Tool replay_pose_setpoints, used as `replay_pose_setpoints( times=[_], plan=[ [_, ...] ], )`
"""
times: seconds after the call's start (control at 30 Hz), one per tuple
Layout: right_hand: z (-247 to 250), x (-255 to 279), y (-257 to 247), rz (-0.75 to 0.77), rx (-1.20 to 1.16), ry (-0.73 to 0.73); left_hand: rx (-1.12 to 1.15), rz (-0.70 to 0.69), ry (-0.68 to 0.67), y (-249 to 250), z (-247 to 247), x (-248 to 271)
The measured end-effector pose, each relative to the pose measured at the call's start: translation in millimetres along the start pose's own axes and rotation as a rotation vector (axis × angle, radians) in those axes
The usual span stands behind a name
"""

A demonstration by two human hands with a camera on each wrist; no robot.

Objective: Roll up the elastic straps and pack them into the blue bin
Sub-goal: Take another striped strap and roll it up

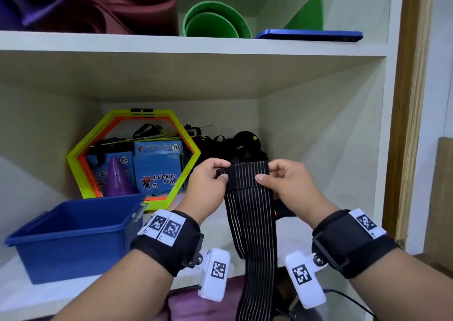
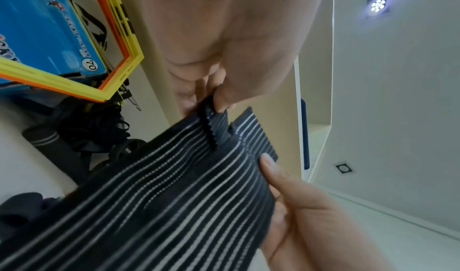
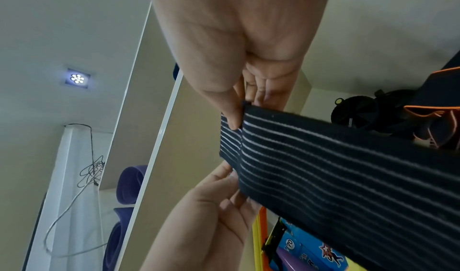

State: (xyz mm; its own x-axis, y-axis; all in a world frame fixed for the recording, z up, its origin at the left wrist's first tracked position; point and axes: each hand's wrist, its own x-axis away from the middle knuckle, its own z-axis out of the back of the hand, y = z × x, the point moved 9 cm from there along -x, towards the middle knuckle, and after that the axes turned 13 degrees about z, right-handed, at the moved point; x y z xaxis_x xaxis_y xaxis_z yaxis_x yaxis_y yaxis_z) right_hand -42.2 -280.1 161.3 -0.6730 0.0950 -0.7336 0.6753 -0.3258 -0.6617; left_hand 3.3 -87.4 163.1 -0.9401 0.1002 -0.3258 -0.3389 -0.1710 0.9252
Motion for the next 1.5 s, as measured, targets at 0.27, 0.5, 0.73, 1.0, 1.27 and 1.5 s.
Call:
replay_pose_setpoints(
  times=[0.27,0.5,0.73,1.0,1.27,1.5],
  plan=[
    [-8,9,14,0.004,0.167,0.095,0.132,0.119,-0.109,-4,-8,14],
    [-15,15,-1,0.104,0.353,0.110,0.157,0.088,-0.125,-2,-7,24],
    [-23,29,-10,0.204,0.495,0.076,0.154,0.022,-0.070,-3,-9,32],
    [-28,22,-2,0.098,0.185,-0.035,0.208,0.004,-0.043,-1,-6,25],
    [-9,-5,-3,0.147,-0.105,0.016,-0.066,-0.209,0.076,21,-20,3],
    [10,-34,22,0.046,-0.396,0.125,0.003,-0.213,0.093,30,-24,-10]
  ],
)
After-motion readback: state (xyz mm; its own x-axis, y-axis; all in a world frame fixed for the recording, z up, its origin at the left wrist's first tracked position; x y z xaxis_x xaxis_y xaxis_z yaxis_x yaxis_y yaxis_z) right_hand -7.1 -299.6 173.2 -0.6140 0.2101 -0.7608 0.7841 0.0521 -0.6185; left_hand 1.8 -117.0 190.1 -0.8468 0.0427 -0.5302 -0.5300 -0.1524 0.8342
